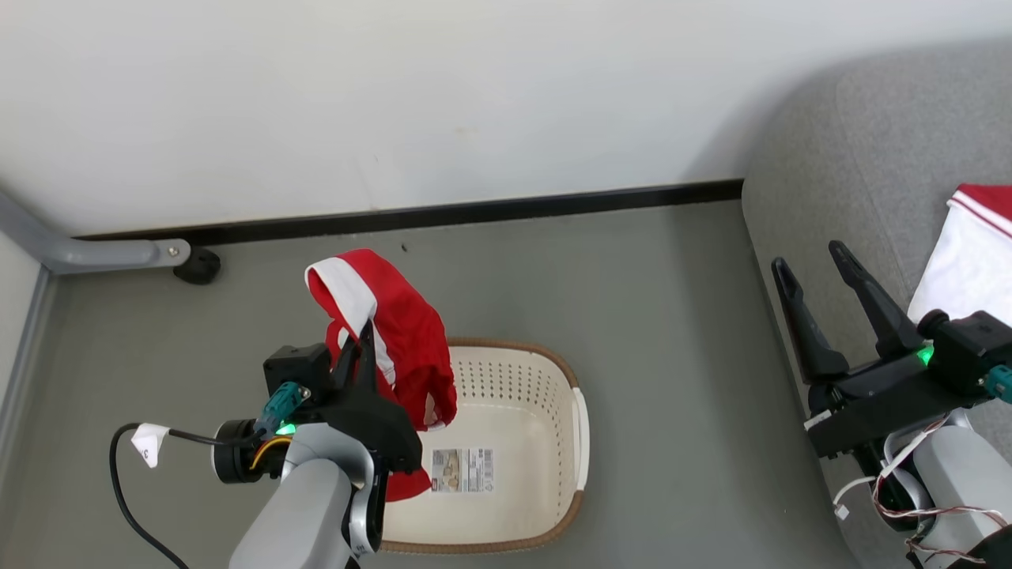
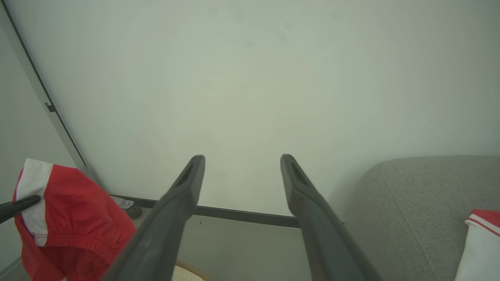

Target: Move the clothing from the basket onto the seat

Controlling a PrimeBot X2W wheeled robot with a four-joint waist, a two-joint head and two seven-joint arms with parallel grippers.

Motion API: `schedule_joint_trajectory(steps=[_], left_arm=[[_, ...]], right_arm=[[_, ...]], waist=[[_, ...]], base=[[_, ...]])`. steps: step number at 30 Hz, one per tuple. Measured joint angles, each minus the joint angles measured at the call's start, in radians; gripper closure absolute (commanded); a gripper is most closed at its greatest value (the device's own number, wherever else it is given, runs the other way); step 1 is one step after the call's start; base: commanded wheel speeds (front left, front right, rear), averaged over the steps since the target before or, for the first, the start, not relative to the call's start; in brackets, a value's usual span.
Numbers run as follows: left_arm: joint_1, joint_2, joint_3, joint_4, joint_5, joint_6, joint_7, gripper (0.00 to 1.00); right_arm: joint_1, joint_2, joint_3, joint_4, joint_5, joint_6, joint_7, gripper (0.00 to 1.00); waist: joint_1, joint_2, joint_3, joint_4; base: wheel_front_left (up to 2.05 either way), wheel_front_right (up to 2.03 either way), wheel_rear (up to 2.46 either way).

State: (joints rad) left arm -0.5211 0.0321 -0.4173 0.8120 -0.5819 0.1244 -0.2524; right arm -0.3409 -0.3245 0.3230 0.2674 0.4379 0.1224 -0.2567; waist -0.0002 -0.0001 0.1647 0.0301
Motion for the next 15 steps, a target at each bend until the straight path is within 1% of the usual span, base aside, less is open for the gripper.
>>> schedule_joint_trajectory(steps=[4,15], left_arm=[[0.024,0.0,0.022,-0.048,0.055,0.0,0.0,1.0],[0.094,0.007,0.076,-0.219,0.165,0.0,0.0,1.0]], right_arm=[[0.021,0.011,-0.002,0.002,-0.003,-0.008,0.0,0.0],[0.048,0.045,-0.003,-0.001,-0.016,-0.009,0.0,0.0]], waist=[[0.0,0.0,-0.041,0.008],[0.0001,0.0002,-0.104,0.032]], base=[[0.0,0.0,0.0],[0.0,0.0,0.0]])
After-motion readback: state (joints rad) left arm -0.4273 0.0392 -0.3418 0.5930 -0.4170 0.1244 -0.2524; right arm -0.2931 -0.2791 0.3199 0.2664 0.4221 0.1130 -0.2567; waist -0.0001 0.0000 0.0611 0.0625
